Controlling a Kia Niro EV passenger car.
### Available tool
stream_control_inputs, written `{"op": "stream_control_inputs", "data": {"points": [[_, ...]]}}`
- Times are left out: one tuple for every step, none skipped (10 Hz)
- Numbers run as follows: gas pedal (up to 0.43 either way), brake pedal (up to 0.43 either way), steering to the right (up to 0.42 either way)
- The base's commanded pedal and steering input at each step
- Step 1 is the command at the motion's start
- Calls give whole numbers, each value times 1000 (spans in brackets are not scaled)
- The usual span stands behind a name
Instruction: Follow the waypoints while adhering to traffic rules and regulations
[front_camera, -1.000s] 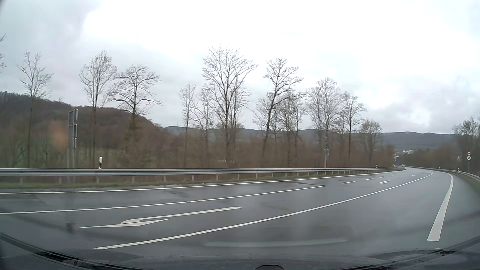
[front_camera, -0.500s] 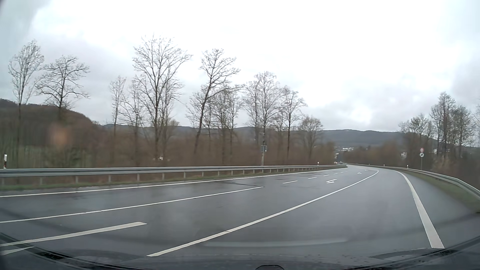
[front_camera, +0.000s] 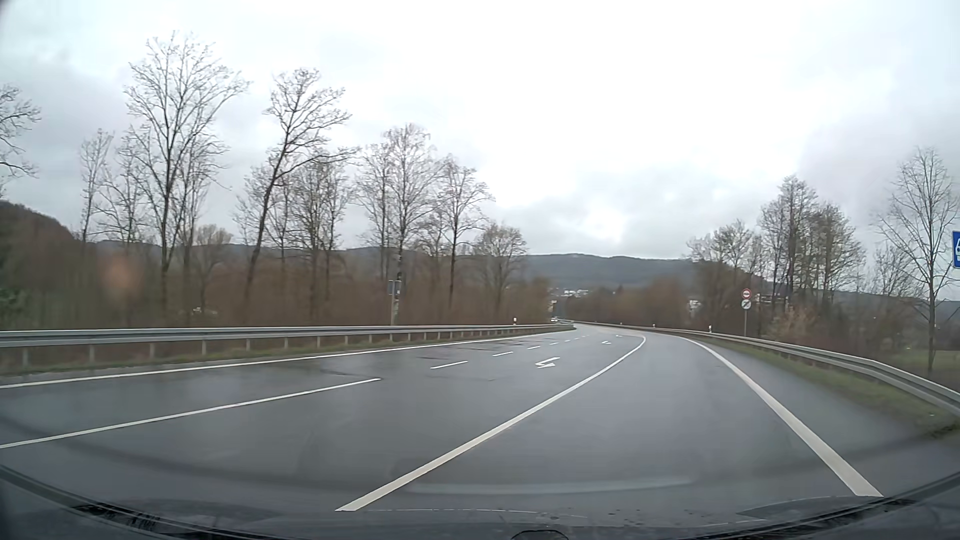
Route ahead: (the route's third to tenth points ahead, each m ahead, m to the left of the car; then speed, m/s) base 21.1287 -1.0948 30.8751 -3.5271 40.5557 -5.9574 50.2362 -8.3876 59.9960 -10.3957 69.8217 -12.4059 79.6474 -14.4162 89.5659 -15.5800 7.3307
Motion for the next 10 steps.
{"op": "stream_control_inputs", "data": {"points": [[421,0,252],[421,0,227],[429,0,200],[429,0,162],[449,0,139],[461,0,111],[469,0,84],[480,0,67],[480,0,48],[488,0,34]]}}
